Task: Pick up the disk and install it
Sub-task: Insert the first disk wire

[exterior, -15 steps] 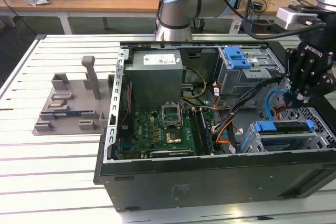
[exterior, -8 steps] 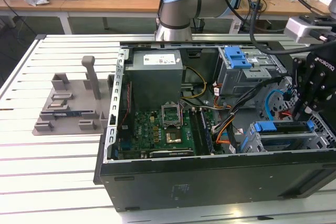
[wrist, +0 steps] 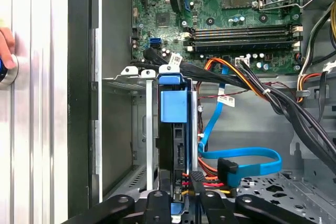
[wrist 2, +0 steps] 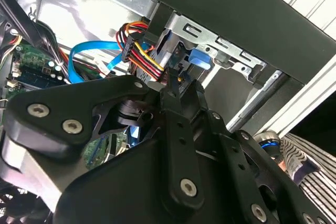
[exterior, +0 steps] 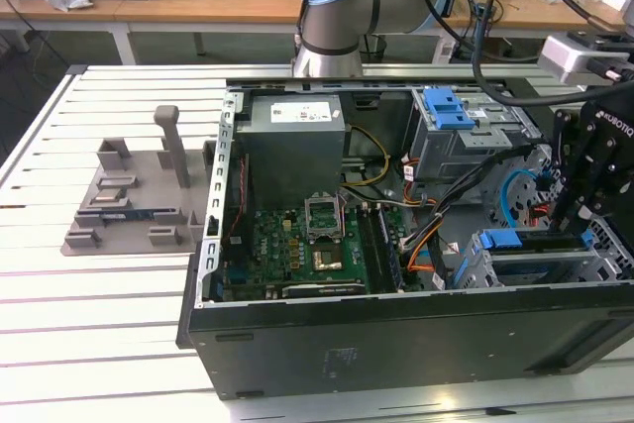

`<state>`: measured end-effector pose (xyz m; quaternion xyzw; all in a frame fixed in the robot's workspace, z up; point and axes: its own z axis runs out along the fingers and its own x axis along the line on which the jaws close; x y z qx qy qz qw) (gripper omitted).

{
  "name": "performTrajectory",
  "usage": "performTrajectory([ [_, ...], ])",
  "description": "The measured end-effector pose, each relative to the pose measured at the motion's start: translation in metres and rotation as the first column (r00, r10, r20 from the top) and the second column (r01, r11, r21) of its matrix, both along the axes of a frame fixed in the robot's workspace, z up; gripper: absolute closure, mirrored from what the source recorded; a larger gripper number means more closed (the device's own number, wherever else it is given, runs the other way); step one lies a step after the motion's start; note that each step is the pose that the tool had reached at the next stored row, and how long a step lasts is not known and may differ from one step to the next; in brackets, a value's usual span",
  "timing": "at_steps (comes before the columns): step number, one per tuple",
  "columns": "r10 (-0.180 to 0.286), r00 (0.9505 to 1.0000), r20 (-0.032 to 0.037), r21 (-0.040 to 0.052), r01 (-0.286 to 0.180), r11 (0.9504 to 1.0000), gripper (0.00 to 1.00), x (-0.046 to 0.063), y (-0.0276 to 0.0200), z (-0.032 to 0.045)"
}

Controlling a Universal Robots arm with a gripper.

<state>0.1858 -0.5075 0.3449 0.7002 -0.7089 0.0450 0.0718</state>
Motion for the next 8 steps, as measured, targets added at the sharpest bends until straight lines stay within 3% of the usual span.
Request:
performTrajectory([
  [3, 0.0, 1.0, 0.0001, 0.0, 0.0, 1.0, 0.73, 0.0, -0.0001, 0.0],
  [4, 0.0, 1.0, 0.0001, -0.0001, 0.0, 1.0, 0.84, 0.0, -0.0002, 0.0001],
  [8, 0.0, 1.0, 0.0001, -0.0001, 0.0, 1.0, 0.84, 0.0, -0.0002, 0.0],
])
